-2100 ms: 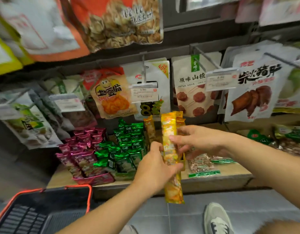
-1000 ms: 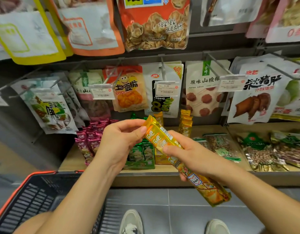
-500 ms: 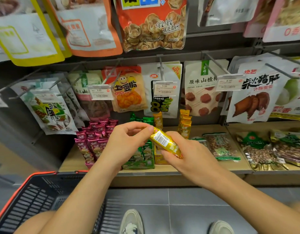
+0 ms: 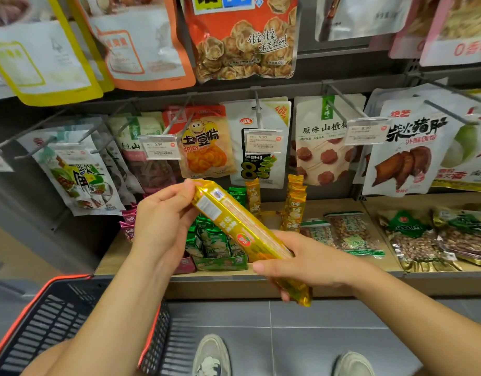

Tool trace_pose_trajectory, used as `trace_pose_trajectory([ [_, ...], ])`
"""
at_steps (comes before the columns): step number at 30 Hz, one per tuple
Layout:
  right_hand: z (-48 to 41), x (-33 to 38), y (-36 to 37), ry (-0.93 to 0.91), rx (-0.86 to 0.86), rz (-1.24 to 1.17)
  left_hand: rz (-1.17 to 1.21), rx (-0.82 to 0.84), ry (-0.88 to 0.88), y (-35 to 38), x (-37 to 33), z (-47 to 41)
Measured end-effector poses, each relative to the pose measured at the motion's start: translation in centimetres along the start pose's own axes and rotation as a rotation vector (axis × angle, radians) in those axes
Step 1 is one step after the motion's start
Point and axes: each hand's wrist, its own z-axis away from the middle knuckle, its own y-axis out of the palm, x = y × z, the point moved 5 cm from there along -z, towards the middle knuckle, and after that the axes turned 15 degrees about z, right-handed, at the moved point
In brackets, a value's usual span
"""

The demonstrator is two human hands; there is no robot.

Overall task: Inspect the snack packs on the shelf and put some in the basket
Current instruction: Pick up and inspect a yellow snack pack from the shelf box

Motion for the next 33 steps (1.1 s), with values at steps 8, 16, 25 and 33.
trace_pose_trajectory([
  [8, 0.6, 0.3, -2.2, -0.050, -0.154, 0.128, 0.217, -0.237, 0.085, -2.4, -2.0, -1.0],
  [16, 0.8, -0.1, -2.7, -0.015, -0.226, 0.054, 0.135, -0.266, -0.001, -3.7, -1.3, -2.1],
  [25, 0.9, -0.7, -2.9, 0.006, -0.399, -0.423, -0.233, -0.146, -0.073, -3.6, 0.3, -2.3],
  [33, 0.4, -1.9, -1.9, 0.056, -0.145, -0.692, 0.130, 0.179, -0.131, -1.6, -0.2, -1.8],
])
